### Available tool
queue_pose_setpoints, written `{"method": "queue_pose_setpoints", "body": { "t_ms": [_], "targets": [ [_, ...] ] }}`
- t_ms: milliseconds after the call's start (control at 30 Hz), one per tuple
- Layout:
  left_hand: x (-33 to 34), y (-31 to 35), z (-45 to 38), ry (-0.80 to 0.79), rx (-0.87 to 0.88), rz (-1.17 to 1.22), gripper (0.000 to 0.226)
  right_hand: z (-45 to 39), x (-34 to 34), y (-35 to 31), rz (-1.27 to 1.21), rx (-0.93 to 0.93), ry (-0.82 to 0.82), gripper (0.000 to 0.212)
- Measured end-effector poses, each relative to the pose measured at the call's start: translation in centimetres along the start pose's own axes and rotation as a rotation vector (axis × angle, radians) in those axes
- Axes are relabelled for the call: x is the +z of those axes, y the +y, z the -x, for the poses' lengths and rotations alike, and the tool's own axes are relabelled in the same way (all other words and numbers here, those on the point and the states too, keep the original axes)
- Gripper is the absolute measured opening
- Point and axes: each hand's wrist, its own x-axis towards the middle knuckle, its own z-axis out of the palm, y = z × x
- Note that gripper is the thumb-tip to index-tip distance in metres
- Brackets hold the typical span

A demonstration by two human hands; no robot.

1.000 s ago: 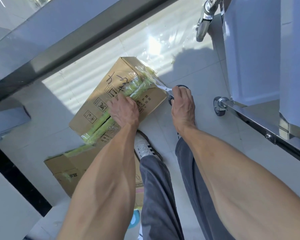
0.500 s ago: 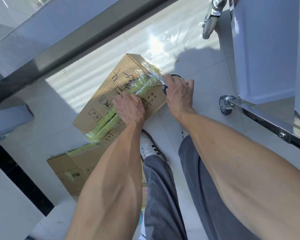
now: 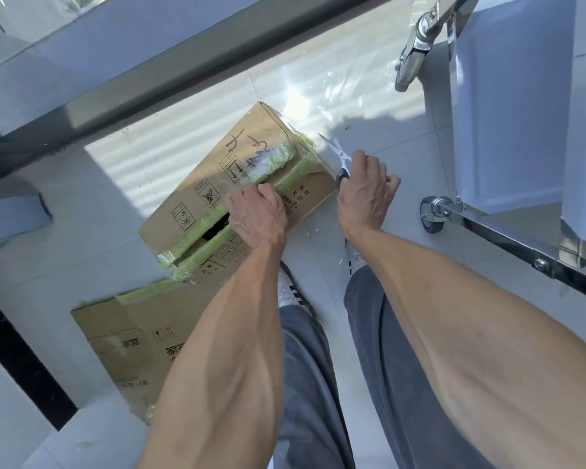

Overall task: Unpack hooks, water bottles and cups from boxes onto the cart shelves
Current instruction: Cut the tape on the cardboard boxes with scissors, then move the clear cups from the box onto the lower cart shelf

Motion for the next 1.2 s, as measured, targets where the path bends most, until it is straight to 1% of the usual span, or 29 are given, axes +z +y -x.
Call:
{"method": "queue_pose_setpoints", "body": {
  "t_ms": [67,100,167,300,333,400,467,500,567,600,633,700,767,833,900,1000,1067,1167,1200],
  "targets": [
    [-0.5,-0.2,0.5,-0.012,0.005,-0.008,0.030,0.5,-0.6,0.4,-0.039,0.138,0.001,0.029],
    [-0.9,-0.4,1.0,-0.030,0.017,-0.011,0.030,0.8,-0.9,0.4,-0.045,0.174,-0.009,0.030],
    [-1.6,-0.8,2.1,-0.081,0.059,-0.004,0.031,1.5,-1.8,0.2,-0.046,0.194,-0.014,0.031],
    [-3.3,-2.1,4.2,-0.205,0.173,0.063,0.029,1.9,-3.7,-1.4,-0.073,0.169,0.020,0.027],
    [-3.6,-2.6,4.7,-0.267,0.207,0.081,0.024,1.8,-4.2,-1.9,-0.089,0.160,0.029,0.027],
    [-3.8,-3.4,5.9,-0.431,0.208,0.097,0.019,1.9,-5.2,-3.1,-0.125,0.165,0.036,0.029],
    [-3.3,-4.6,7.3,-0.625,0.175,0.005,0.025,2.5,-5.9,-3.9,-0.129,0.147,0.024,0.031],
    [-2.9,-5.3,8.0,-0.742,0.170,-0.051,0.030,3.1,-6.1,-4.2,-0.121,0.118,0.003,0.031],
    [-2.3,-6.7,9.3,-0.978,0.123,-0.063,0.035,4.6,-6.1,-4.6,-0.102,0.051,-0.077,0.027],
    [-2.3,-7.5,9.8,-1.050,0.094,-0.042,0.036,5.5,-6.0,-4.8,-0.099,0.038,-0.128,0.026],
    [-2.2,-8.3,10.1,-1.071,0.070,-0.018,0.035,6.4,-5.7,-5.0,-0.101,0.041,-0.178,0.025],
    [-2.2,-10.3,10.4,-0.984,0.025,0.024,0.032,8.5,-4.6,-5.2,-0.078,0.084,-0.281,0.023],
    [-2.7,-12.5,10.0,-0.813,-0.026,0.038,0.029,10.9,-3.1,-5.1,-0.024,0.132,-0.402,0.024],
    [-3.2,-14.6,8.8,-0.678,-0.043,0.023,0.026,13.0,-1.2,-4.9,0.015,0.119,-0.466,0.025],
    [-3.5,-16.0,7.5,-0.600,-0.024,-0.004,0.028,14.9,0.1,-4.8,0.038,0.055,-0.433,0.019],
    [-3.7,-17.0,5.6,-0.532,-0.018,0.006,0.031,16.2,1.1,-5.4,0.024,-0.051,-0.314,0.014],
    [-3.4,-17.1,4.1,-0.548,-0.005,0.020,0.029,16.1,1.5,-6.2,-0.022,-0.120,-0.271,0.014],
    [-2.7,-16.4,2.2,-0.602,0.023,0.023,0.012,15.1,2.0,-7.2,-0.048,-0.153,-0.211,0.014],
    [-2.4,-16.2,1.6,-0.605,0.020,0.029,0.010,14.8,2.1,-7.7,-0.046,-0.161,-0.191,0.014]
  ]
}}
